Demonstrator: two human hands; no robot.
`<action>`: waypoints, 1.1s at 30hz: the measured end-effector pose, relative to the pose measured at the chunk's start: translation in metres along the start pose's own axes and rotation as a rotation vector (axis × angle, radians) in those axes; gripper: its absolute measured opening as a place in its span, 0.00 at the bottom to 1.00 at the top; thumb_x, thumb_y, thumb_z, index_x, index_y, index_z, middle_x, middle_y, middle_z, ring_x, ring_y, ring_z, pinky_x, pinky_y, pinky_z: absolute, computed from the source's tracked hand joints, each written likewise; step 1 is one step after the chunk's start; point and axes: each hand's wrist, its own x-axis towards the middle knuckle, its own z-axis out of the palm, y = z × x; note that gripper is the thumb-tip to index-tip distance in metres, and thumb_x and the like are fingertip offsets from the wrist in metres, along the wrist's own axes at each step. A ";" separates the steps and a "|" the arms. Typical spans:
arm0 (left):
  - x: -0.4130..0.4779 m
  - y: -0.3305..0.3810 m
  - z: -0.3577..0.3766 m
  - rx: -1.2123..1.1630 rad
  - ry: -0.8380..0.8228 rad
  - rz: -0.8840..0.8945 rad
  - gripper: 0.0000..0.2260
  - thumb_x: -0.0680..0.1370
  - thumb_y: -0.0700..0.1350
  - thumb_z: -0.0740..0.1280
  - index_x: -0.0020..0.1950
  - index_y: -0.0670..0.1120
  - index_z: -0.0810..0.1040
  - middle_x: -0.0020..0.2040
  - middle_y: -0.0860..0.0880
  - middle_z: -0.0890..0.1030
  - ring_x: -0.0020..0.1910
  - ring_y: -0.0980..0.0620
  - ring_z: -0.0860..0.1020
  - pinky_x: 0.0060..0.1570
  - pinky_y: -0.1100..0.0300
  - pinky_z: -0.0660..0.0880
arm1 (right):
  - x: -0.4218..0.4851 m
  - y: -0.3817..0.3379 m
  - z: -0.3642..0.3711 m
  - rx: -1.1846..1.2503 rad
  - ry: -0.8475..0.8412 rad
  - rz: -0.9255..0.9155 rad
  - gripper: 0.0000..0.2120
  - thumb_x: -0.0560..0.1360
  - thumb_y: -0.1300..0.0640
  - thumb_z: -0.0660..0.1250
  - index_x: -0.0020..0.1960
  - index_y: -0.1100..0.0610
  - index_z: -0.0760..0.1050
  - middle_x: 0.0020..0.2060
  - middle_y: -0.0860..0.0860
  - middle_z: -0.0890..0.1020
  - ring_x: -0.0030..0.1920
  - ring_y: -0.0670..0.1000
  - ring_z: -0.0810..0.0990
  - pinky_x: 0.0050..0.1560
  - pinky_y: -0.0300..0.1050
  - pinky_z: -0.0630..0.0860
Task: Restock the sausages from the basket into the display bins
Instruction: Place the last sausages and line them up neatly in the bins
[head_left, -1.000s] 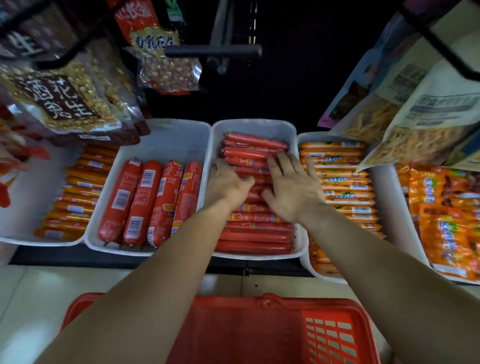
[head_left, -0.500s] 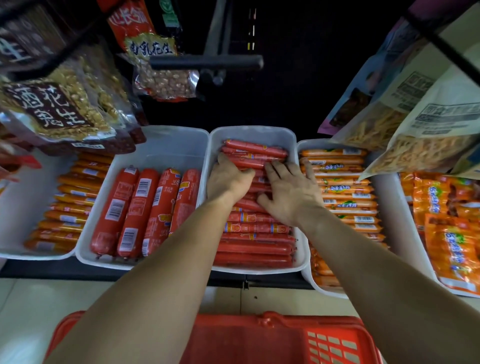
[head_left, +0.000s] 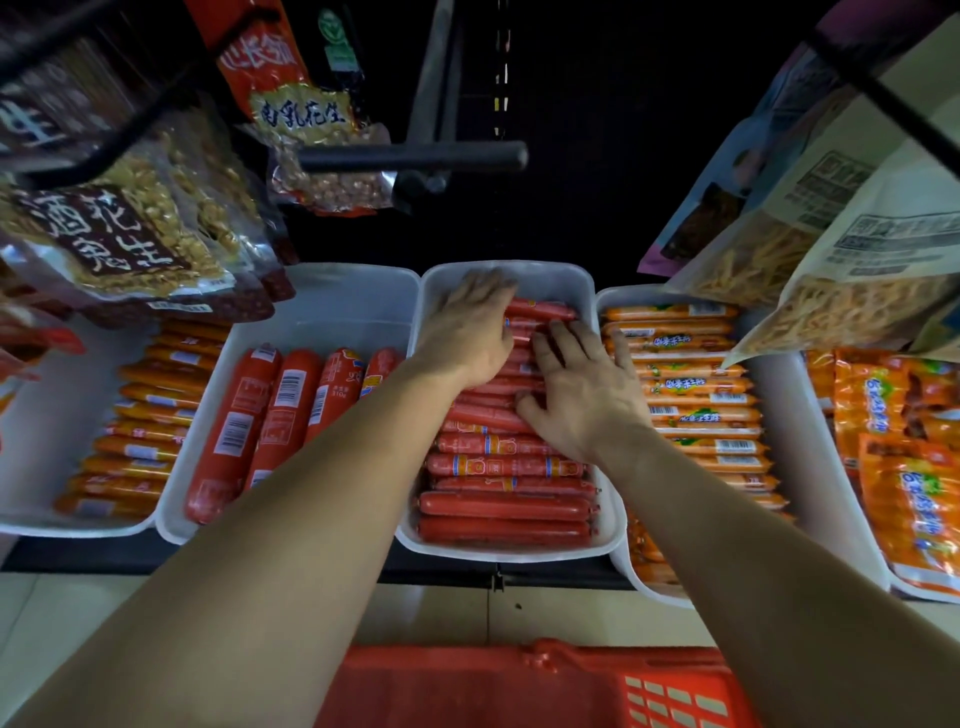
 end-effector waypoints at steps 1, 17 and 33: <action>0.002 -0.003 0.002 0.042 -0.051 0.002 0.29 0.82 0.51 0.59 0.81 0.50 0.52 0.82 0.51 0.52 0.80 0.50 0.50 0.78 0.51 0.48 | 0.000 0.000 0.001 0.006 0.009 0.004 0.39 0.76 0.34 0.47 0.81 0.53 0.51 0.79 0.53 0.55 0.79 0.55 0.49 0.77 0.62 0.41; -0.012 -0.008 0.021 -0.065 0.349 -0.012 0.19 0.79 0.38 0.63 0.71 0.46 0.74 0.67 0.46 0.73 0.68 0.44 0.70 0.67 0.49 0.71 | 0.003 0.000 0.001 0.008 -0.008 -0.007 0.38 0.76 0.33 0.45 0.81 0.52 0.49 0.80 0.50 0.54 0.79 0.55 0.48 0.77 0.63 0.40; -0.058 -0.001 0.021 -0.212 0.149 -0.048 0.24 0.84 0.43 0.57 0.80 0.44 0.59 0.81 0.47 0.54 0.80 0.49 0.50 0.78 0.54 0.49 | 0.001 -0.001 0.000 -0.015 0.003 0.002 0.35 0.79 0.34 0.42 0.81 0.50 0.50 0.80 0.51 0.54 0.79 0.55 0.47 0.77 0.63 0.39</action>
